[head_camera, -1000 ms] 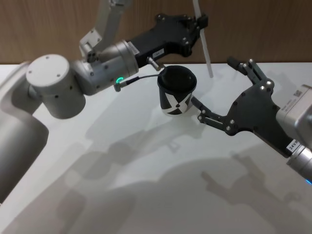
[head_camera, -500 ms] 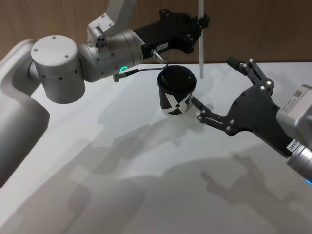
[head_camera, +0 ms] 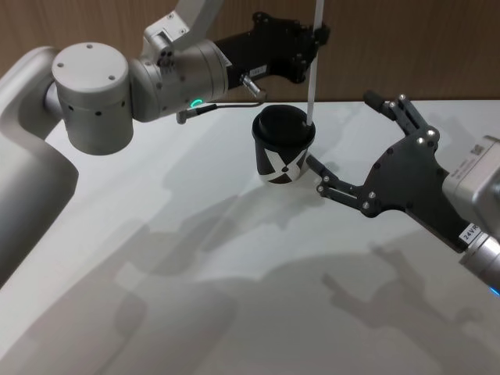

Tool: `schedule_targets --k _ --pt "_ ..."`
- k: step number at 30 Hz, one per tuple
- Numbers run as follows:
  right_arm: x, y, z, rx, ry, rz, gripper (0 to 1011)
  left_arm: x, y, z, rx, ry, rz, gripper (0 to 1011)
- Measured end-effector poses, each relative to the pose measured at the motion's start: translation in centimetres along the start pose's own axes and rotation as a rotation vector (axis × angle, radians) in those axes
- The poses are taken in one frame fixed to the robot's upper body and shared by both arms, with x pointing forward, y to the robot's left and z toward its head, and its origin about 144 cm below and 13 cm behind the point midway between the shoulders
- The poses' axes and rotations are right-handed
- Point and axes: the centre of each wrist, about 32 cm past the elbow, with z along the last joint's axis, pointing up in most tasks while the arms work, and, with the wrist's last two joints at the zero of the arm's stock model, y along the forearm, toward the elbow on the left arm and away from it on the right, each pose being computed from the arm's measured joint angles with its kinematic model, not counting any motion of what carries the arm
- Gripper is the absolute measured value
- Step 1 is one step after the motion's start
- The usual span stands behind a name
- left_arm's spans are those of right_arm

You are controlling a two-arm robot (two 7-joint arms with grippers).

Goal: Pick up the straw with one hand, pass it to the other hand, and insert it into the cup.

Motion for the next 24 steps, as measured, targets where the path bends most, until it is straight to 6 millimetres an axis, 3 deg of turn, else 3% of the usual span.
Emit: schedule_targets --k 24 --pt "0.00 0.00 0.00 0.000 0.000 0.000 1001 0.34 0.33 0.14 0.016 -0.016 0.020 13"
